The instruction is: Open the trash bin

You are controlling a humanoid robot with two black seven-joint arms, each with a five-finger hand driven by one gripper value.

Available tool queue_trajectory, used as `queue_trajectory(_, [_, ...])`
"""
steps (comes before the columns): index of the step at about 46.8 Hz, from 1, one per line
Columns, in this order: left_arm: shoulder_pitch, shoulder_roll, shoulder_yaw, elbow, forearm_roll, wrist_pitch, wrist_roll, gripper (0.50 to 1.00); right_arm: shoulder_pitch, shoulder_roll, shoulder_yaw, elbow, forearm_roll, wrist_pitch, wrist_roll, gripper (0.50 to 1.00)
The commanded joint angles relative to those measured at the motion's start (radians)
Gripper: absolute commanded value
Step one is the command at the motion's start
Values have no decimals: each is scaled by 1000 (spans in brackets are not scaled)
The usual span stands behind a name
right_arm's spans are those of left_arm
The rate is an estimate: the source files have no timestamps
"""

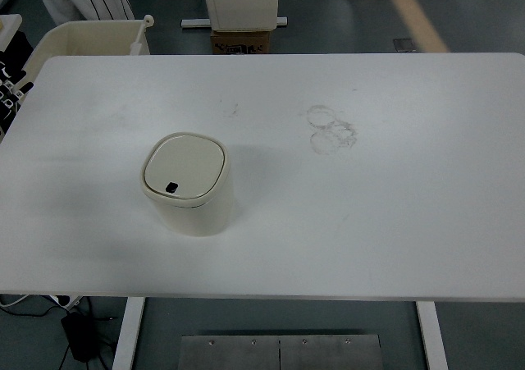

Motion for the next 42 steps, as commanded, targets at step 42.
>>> queue_trajectory(42, [14,-8,0,-1,-2,-6,2,1000,0,0,0,0,0,0,0,991])
